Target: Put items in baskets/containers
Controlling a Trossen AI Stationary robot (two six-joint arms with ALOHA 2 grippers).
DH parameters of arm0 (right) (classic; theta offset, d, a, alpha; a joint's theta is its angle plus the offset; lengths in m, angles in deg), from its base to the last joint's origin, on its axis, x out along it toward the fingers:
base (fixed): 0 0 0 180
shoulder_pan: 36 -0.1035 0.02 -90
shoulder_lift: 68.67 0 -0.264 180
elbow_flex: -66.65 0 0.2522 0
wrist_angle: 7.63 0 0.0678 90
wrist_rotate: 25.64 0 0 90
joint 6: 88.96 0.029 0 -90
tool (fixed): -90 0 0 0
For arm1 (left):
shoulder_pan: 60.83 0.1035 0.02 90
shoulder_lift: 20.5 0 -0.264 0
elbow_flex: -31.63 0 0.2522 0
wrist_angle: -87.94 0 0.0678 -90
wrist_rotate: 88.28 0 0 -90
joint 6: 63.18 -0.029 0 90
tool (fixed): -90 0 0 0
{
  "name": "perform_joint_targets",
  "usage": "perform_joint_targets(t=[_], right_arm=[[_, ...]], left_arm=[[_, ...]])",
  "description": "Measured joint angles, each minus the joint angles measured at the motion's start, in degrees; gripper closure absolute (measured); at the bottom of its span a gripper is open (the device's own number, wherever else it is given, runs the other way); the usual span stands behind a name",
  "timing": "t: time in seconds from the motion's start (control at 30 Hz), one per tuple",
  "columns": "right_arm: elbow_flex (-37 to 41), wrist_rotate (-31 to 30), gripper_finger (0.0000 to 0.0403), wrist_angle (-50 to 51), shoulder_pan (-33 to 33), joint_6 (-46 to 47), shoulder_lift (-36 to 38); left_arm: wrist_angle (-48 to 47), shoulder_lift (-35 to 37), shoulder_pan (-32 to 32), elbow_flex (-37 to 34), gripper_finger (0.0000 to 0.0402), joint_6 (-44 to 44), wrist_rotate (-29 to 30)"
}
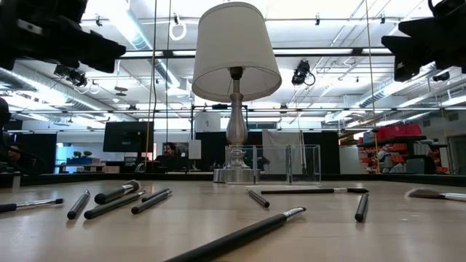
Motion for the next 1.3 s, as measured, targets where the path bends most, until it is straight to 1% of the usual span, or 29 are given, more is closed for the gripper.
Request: perform_joint_targets(t=[0.1, 0.17, 0.23, 0.33, 0.43, 0.6, 0.83, 0.97, 1.1, 1.2, 1.3], right_arm=[[0.0, -0.01, 0.0243, -1.33, 0.0, -1.33, -0.02], [0.0, -0.02, 0.0243, -3.01, 0.0, -1.99, -0.02], [0.0, -0.68, 0.0243, -5.36, 0.0, -1.78, -0.02], [0.0, -2.73, 0.0243, -8.27, 0.0, -1.49, -0.02], [0.0, -4.51, 0.0243, -8.1, 0.08, -1.47, -0.13], [0.0, -4.69, 0.0243, -8.44, 0.95, -0.04, -2.68], [0.0, -4.71, 0.0243, -15.0, 3.55, 6.37, -9.55], [0.0, -4.55, 0.0243, -18.75, 3.94, 6.79, -14.71], [0.0, -4.38, 0.0243, -25.97, 3.98, 7.6, -20.99], [0.0, -3.11, 0.0243, -32.07, 4.0, 7.58, -25.24], [-0.48, -3.06, 0.0243, -35.0, 4.0, 7.61, -28.66]], left_arm=[[-0.74, -0.42, -0.01, -0.02, 0.0307, 0.0, -4.9], [-0.78, -1.18, -0.02, -0.02, 0.0307, -0.01, -6.63], [-0.59, -2.37, -0.01, -0.02, 0.0307, -0.05, -6.72], [0.23, -4.66, 0.0, -0.02, 0.0307, -0.39, -5.27], [2.58, -7.46, 0.0, -0.02, 0.0307, -0.49, -3.84], [9.19, -12.1, 0.0, -0.02, 0.0307, -0.51, -3.02], [16.57, -16.92, 0.0, -0.02, 0.0307, -0.55, -2.91], [18.8, -19.13, 0.04, -0.02, 0.0307, -0.58, -2.91], [19.89, -21.9, 0.04, -0.02, 0.0307, -2.12, -2.92], [21.4, -24.42, 0.04, -0.02, 0.0307, -3.65, -3.01], [21.45, -26.58, 0.04, -0.02, 0.0307, -4.14, -3.94]])
